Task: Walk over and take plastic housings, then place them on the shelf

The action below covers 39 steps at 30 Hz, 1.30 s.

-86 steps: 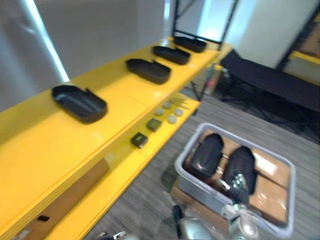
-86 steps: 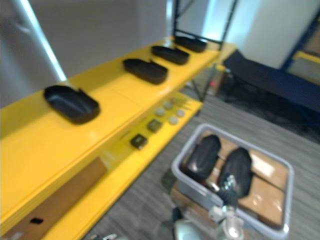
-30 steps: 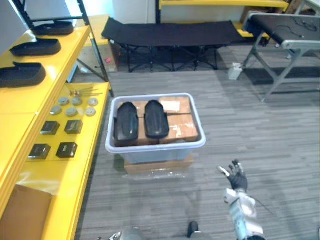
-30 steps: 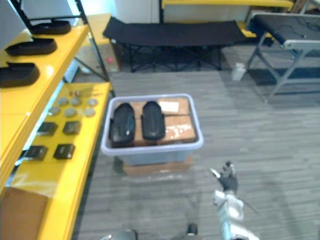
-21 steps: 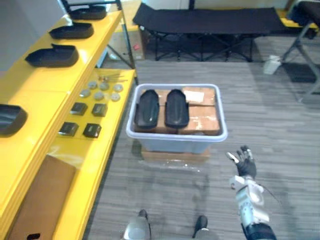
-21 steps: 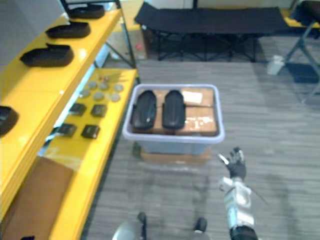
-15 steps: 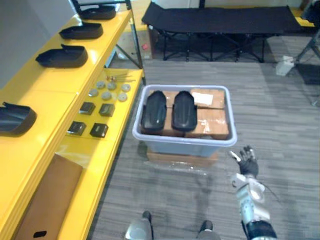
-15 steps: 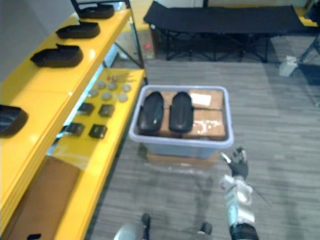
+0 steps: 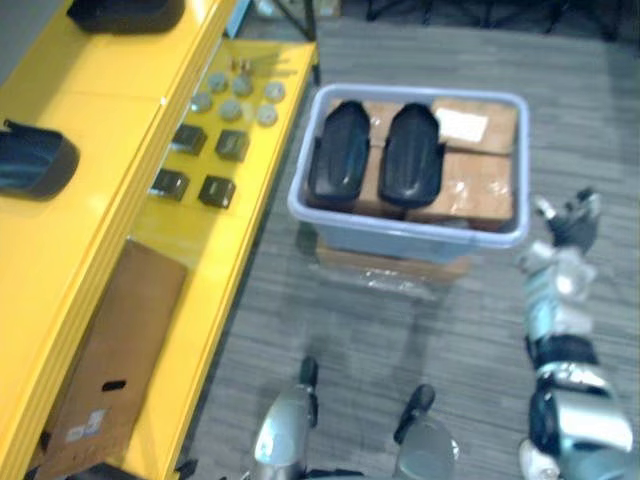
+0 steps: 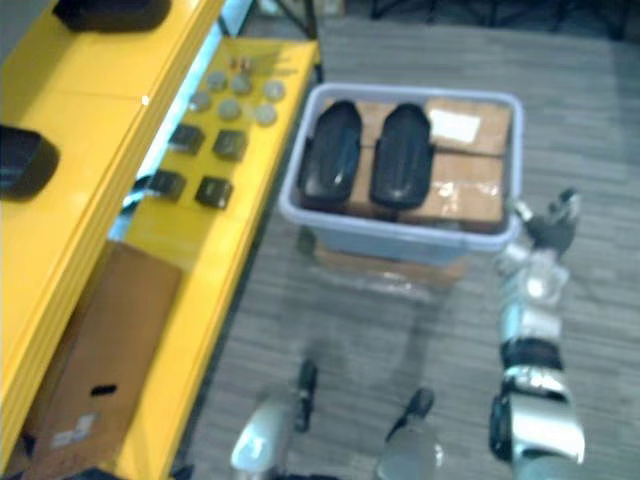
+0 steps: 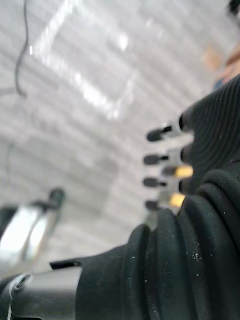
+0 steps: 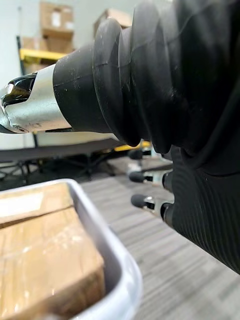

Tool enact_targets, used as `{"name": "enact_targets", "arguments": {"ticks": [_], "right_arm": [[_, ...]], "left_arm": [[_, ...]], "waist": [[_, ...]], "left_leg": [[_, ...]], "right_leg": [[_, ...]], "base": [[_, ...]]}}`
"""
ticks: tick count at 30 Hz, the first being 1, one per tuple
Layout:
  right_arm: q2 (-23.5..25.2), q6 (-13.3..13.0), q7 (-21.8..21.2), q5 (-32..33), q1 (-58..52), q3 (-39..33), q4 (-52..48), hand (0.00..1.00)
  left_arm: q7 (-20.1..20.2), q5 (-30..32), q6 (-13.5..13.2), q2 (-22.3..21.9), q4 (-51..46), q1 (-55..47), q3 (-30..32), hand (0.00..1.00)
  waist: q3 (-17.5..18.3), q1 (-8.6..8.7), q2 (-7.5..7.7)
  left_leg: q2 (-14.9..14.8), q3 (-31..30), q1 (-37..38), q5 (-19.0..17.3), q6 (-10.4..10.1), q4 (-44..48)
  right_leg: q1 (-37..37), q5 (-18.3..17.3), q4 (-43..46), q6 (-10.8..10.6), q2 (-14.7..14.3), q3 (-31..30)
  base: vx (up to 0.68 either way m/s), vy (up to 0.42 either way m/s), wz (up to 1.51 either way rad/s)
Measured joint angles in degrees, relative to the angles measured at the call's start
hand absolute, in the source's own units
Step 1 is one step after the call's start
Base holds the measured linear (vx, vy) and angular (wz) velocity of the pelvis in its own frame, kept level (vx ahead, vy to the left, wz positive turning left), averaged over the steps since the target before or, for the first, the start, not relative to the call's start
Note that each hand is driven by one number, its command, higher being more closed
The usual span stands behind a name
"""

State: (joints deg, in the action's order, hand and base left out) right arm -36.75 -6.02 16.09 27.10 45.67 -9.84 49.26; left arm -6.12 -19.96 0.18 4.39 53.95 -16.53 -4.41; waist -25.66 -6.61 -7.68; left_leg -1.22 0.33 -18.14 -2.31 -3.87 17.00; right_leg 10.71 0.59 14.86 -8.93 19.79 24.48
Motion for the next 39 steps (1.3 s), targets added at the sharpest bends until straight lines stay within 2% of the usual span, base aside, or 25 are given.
{"name": "enact_targets", "arguments": {"ticks": [3,4,5,9,14,17,20,25,28,32,35,38,39], "right_arm": [[-5.3,2.6,0.1,-0.9,7.4,6.6,5.6,0.00],[-5.6,2.7,0.1,-0.9,7.7,6.9,6.0,0.00],[-6.6,3.4,0.3,-0.9,9.8,8.4,7.5,0.00],[-10.5,6.8,1.5,-0.9,14.4,11.9,10.8,0.00],[-12.6,9.5,1.6,-0.8,18.7,16.3,12.7,0.00],[-14.4,11.0,1.6,-0.8,19.0,17.9,13.3,0.00],[-14.6,11.0,1.7,-0.8,20.3,18.1,14.4,0.00],[-14.9,11.1,2.3,-0.7,20.6,20.2,14.7,0.00],[-15.4,11.2,3.4,-0.1,22.2,20.4,15.2,0.00],[-15.9,11.8,6.4,1.7,22.5,21.6,16.4,0.00],[-16.4,13.6,10.3,2.6,22.8,21.6,16.8,0.00],[-17.0,14.1,15.2,4.3,23.2,21.6,17.2,0.00],[-17.9,15.2,16.5,4.4,23.2,21.6,17.5,0.00]], "left_arm": [[0.5,-0.5,0.0,-0.2,1.6,2.8,-2.3,0.00],[0.5,-0.7,-0.1,-0.2,1.8,3.0,-2.7,0.00],[0.7,-2.3,-0.1,-0.2,1.9,3.5,-3.6,0.00],[3.0,-6.7,-0.1,-0.3,3.9,5.9,-5.8,0.00],[5.0,-10.9,-0.1,-0.2,4.3,6.4,-7.4,0.00],[5.6,-11.6,0.0,-0.3,4.8,7.3,-8.7,0.00],[6.7,-11.6,0.0,-0.3,4.8,7.8,-10.0,0.00],[7.5,-11.6,0.0,-0.3,4.7,7.9,-11.2,0.00],[7.9,-11.6,0.2,-0.4,4.7,7.9,-12.6,0.00],[8.9,-11.6,0.3,-0.4,4.7,7.9,-13.0,0.00],[8.9,-11.7,0.8,-0.4,4.8,8.0,-14.2,0.00],[9.1,-11.8,0.7,-0.4,5.5,8.2,-14.4,0.00],[9.2,-12.6,0.7,-0.4,5.5,8.4,-14.9,0.00]], "waist": [[-1.1,-2.16,-2.72],[-1.2,-2.26,-2.94],[-1.5,-2.60,-3.77],[-2.0,-4.99,-5.63],[-1.9,-5.84,-5.84],[-1.1,-7.15,-6.96],[-0.1,-7.91,-8.33],[0.2,-9.98,-8.70],[1.0,-10.75,-9.81],[1.6,-12.40,-10.56],[2.5,-13.18,-11.74],[2.7,-13.83,-12.00],[2.8,-14.42,-12.17]], "left_leg": [[0.6,-0.2,-4.2,-0.2,0.4,2.4],[0.7,-0.3,-4.5,-0.2,0.4,2.6],[0.8,-0.6,-5.9,-0.3,0.7,3.5],[1.0,-1.0,-8.9,-0.7,1.1,5.5],[1.9,-1.2,-11.1,-0.5,1.4,5.9],[2.2,-1.6,-12.4,-1.0,1.8,7.5],[2.7,-2.8,-13.9,-1.1,2.0,8.4],[2.9,-3.2,-14.4,-1.8,2.1,9.8],[3.0,-4.2,-15.9,-2.2,2.1,11.2],[3.2,-4.2,-16.1,-3.0,2.3,11.7],[3.3,-4.6,-17.4,-3.6,2.4,12.8],[3.3,-4.7,-17.9,-3.9,2.5,13.5],[3.4,-4.7,-17.9,-4.0,2.6,13.5]], "right_leg": [[4.4,0.0,2.7,0.1,1.0,-0.8],[4.7,0.0,2.8,0.1,1.0,-0.8],[5.6,-0.1,3.4,0.1,1.2,-0.7],[8.0,-0.1,4.5,0.2,1.6,-0.8],[10.3,-0.3,5.8,0.1,2.7,-0.8],[10.5,-0.4,6.2,-0.1,3.1,-0.1],[10.8,-0.8,6.5,0.3,3.4,0.9],[10.9,-2.0,8.2,0.1,4.0,1.4],[11.1,-2.5,8.7,0.2,4.0,2.5],[11.1,-2.9,9.3,0.0,4.3,2.6],[11.2,-3.3,9.4,-0.2,4.4,3.7],[11.3,-3.3,9.4,-0.2,4.4,3.9],[11.3,-3.3,9.4,-0.2,4.5,3.9]], "base": [[-0.05,0.043,0.02],[-0.05,0.048,0.09],[-0.04,0.038,0.08],[-0.04,0.032,0.05],[-0.02,0.027,0.07],[0.00,0.033,0.10],[0.00,0.037,0.17],[0.00,0.013,0.09],[0.00,0.014,0.15],[0.00,0.004,0.01],[0.02,0.013,0.11],[0.04,0.012,0.05],[0.04,0.008,0.01]]}}
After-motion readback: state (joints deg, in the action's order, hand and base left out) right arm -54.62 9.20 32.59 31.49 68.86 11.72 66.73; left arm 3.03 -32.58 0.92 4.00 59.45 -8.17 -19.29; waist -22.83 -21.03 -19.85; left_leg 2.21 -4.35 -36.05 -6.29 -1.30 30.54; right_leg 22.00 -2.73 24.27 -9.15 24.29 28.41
